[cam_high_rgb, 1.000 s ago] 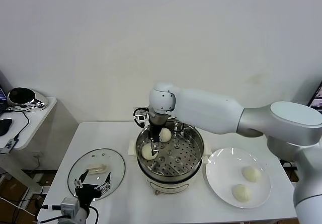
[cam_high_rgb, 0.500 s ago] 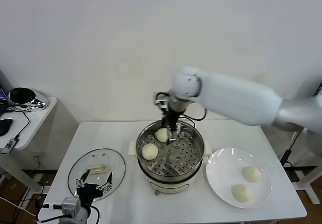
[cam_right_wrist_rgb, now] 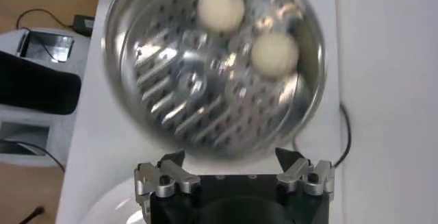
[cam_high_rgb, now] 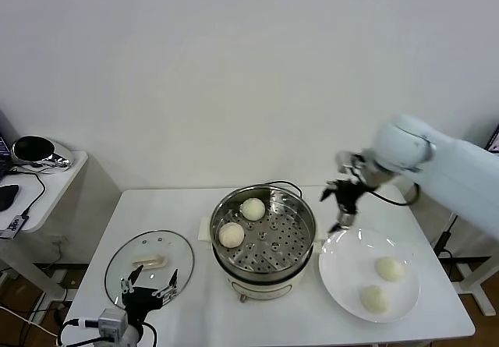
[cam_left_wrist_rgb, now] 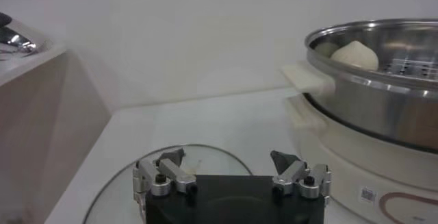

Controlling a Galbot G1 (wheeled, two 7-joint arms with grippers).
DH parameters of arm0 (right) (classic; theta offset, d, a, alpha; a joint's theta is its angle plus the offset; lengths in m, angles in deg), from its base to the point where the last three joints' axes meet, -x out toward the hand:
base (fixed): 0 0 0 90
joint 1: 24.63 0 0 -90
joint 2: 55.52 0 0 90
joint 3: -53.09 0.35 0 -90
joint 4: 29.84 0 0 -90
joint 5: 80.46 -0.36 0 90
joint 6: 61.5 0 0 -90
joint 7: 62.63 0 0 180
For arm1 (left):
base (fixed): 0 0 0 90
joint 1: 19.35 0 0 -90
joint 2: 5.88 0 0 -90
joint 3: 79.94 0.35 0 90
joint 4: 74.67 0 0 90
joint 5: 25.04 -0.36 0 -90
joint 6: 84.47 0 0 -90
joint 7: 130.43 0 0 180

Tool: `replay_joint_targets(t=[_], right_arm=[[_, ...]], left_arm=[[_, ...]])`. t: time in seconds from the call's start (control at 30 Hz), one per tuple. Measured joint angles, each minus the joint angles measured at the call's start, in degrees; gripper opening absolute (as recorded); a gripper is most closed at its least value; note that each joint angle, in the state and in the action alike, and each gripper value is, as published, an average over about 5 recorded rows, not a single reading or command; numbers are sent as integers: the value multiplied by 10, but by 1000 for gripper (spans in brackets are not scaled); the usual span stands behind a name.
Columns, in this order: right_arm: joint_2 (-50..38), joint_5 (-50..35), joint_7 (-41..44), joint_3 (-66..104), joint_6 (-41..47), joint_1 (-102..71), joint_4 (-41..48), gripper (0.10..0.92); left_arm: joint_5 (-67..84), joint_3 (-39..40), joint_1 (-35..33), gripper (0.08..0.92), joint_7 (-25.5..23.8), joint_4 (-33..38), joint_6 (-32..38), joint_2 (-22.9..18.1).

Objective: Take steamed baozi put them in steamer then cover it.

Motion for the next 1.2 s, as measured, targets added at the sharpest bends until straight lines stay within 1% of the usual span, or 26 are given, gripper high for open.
replay_joint_targets(t=[0.2,0.43,0.8,1.2], right_arm=[[-51,63,2,108,-31,-157,-22,823],[-68,118,5,171,-56,-267,-28,823],[-56,168,0,192,-70,-332,-17,823],[-33,200,-12,183,-74,-350,5,823]], left_arm=[[-6,7,-10,823,0,4,0,-4],[-13,13,-19,823,-1,8,0,-6],[-16,16,-18,823,-1,2,-1,-10],[-20,16,-19,823,-1,-11,0,-9]])
